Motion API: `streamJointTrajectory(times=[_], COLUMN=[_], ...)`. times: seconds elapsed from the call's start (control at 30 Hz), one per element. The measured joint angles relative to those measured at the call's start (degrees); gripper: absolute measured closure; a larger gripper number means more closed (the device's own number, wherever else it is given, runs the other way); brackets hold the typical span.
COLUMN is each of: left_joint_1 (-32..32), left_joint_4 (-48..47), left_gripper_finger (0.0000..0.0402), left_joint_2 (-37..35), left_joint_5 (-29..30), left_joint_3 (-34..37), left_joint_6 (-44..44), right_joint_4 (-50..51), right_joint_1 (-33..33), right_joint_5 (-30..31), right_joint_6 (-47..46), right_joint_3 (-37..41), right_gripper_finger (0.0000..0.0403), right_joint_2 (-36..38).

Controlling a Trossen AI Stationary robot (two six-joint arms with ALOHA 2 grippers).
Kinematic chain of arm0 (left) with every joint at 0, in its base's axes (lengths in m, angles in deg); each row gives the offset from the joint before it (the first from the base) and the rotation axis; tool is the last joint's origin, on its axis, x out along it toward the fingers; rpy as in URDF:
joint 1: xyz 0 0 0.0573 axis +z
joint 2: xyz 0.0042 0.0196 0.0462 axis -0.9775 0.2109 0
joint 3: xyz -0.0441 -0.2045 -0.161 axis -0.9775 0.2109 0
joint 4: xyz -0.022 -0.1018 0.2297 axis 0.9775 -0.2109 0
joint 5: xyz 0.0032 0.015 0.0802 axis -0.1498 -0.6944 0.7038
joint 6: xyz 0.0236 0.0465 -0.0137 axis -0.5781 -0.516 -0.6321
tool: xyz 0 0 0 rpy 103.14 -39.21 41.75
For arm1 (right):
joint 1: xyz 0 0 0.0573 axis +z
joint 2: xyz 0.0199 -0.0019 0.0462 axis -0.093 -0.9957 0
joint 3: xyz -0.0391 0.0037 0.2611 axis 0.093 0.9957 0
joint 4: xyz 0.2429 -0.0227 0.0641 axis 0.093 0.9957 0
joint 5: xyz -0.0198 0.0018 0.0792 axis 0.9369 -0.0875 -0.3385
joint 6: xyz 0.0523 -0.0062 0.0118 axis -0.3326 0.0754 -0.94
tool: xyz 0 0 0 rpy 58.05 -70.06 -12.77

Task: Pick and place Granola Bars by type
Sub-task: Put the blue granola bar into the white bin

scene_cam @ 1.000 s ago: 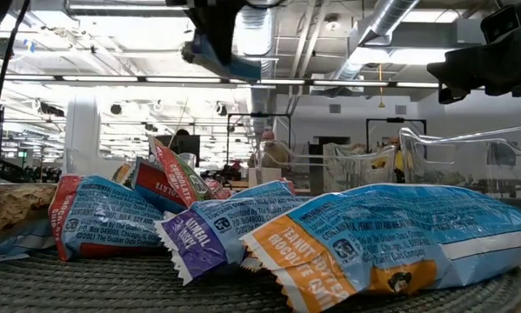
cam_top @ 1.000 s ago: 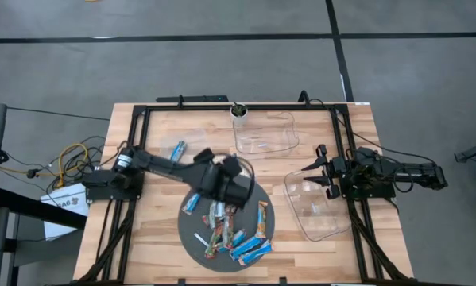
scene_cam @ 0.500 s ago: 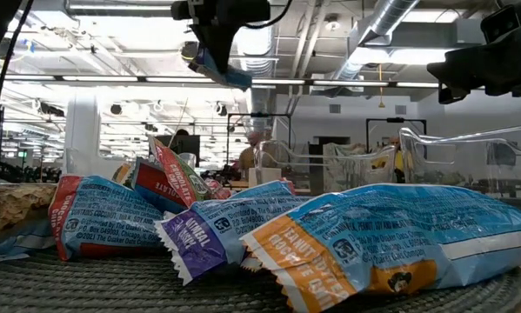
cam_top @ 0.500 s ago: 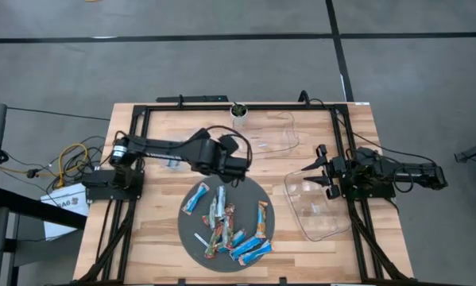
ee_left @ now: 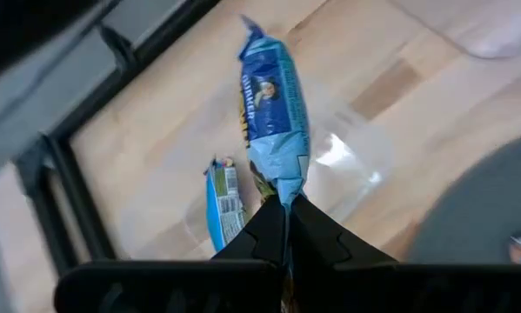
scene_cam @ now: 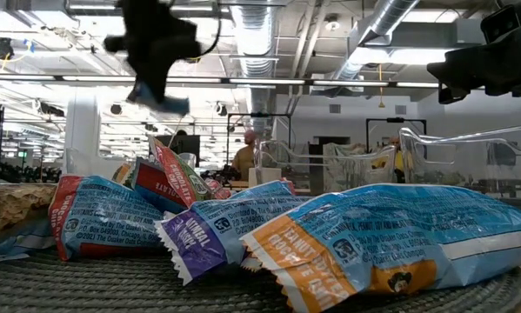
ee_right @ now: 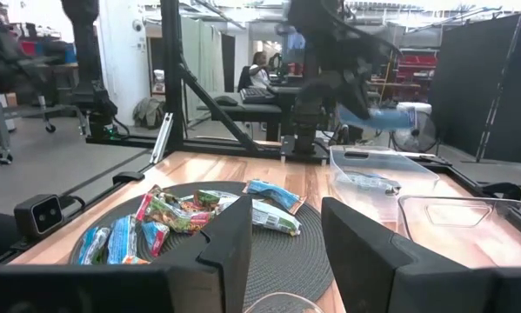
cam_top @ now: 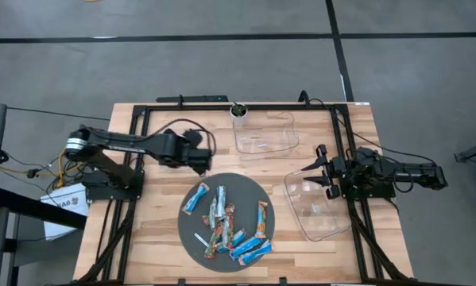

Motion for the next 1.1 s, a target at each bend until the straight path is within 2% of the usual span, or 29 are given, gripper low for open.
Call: streamJointTrajectory(times=[0.2, 0.43, 0.77, 1.1], left_joint_1=[5.6, 9.8, 11.5, 11.5], left_joint_4=[13.6, 25.1, 37.6, 38.9], left_gripper_finger=[0.0401, 0.0401, 0.0401, 0.0380], left_joint_2=[-9.0, -13.9, -13.9, -13.9], left_joint_5=[-0.5, -3.4, -6.2, -7.0], left_joint_3=[16.7, 28.8, 36.9, 38.3], left_joint_6=[-0.5, -2.1, -2.7, -0.9], right_joint_4=[0.0, 0.0, 0.0, 0.0], right_joint_1=[0.0, 0.0, 0.0, 0.0], right_joint_5=[0.0, 0.0, 0.0, 0.0], right_joint_6=[0.0, 0.0, 0.0, 0.0], right_joint_3=[0.0, 0.0, 0.0, 0.0], right_gripper_finger=[0.0269, 0.0268, 0.0268, 0.0268], right_joint_2=[0.0, 0.0, 0.0, 0.0])
